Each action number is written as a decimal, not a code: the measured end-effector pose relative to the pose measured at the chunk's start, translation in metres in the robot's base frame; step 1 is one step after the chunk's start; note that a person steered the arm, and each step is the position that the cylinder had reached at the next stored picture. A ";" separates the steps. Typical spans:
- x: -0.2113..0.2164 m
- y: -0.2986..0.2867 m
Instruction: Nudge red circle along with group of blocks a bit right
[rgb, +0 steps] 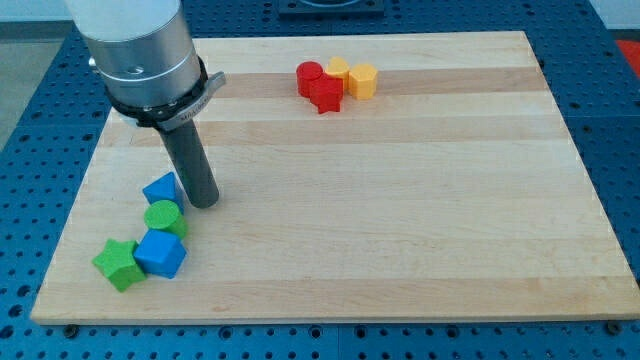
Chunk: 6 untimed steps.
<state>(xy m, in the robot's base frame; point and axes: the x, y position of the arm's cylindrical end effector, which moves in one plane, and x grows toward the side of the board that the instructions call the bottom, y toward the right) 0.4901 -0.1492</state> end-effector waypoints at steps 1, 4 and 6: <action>0.015 0.000; -0.034 0.019; -0.161 0.021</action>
